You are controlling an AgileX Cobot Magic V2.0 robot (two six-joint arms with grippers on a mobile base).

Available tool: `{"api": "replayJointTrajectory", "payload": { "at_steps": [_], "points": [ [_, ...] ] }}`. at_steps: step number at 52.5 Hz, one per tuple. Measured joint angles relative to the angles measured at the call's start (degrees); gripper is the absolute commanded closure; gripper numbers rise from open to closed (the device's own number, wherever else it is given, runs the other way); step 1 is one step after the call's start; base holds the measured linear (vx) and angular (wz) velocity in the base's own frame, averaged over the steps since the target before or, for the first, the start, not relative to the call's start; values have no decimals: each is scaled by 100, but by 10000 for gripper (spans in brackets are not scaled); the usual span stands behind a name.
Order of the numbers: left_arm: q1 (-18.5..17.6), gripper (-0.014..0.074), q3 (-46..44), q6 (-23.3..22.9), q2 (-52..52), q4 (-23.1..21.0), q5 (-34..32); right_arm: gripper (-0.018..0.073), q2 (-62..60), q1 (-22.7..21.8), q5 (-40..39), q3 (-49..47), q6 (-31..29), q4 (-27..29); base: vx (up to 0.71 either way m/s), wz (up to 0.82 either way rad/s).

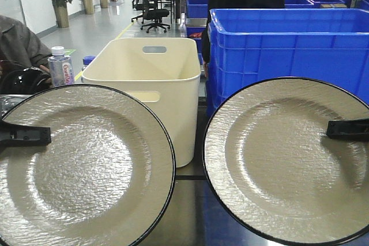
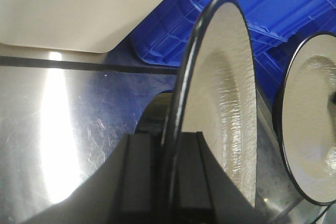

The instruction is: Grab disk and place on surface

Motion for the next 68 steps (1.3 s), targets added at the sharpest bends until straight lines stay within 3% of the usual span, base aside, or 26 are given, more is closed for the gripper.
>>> {"api": "replayJointTrajectory", "payload": {
  "at_steps": [48, 56, 68],
  "points": [
    [0, 598, 0, 0, 0, 0, -50, 568, 0, 0, 18, 0, 0, 0, 1, -3],
    [0, 598, 0, 217, 26, 132, -149, 568, 0, 0, 18, 0, 0, 5, 0, 0],
    [-140, 598, 53, 351, 743, 499, 125, 568, 0, 0, 6, 0, -79, 635, 0, 0]
  ]
}}
